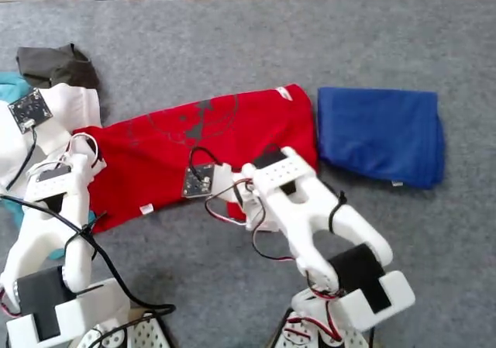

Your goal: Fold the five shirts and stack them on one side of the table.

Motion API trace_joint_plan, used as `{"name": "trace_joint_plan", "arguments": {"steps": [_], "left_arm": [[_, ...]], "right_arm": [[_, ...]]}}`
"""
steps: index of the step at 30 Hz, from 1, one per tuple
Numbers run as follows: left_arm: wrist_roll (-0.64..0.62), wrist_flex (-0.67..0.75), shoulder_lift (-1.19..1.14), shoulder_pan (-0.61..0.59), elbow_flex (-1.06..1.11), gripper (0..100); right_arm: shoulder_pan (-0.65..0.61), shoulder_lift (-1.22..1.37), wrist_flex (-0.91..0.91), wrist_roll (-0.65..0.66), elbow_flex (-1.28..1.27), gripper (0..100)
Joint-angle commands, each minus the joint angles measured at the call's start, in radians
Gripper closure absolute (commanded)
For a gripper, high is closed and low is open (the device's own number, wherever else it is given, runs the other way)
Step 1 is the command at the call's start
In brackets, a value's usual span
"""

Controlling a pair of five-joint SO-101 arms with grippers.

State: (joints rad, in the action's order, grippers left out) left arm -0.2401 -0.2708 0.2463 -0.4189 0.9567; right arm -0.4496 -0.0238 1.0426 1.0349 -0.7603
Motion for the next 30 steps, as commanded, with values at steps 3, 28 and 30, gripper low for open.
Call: {"name": "trace_joint_plan", "arguments": {"steps": [3,28,30], "left_arm": [[0.029,-0.005,0.003,0.010,-0.048,91],[0.041,-0.002,0.003,0.013,-0.048,91],[0.041,-0.002,0.003,0.013,-0.048,91]], "right_arm": [[0.029,0.047,-0.009,0.003,0.016,79.8],[0.052,0.042,0.002,0.008,0.042,85.1],[0.038,0.039,0.034,0.008,0.042,78.2]]}}
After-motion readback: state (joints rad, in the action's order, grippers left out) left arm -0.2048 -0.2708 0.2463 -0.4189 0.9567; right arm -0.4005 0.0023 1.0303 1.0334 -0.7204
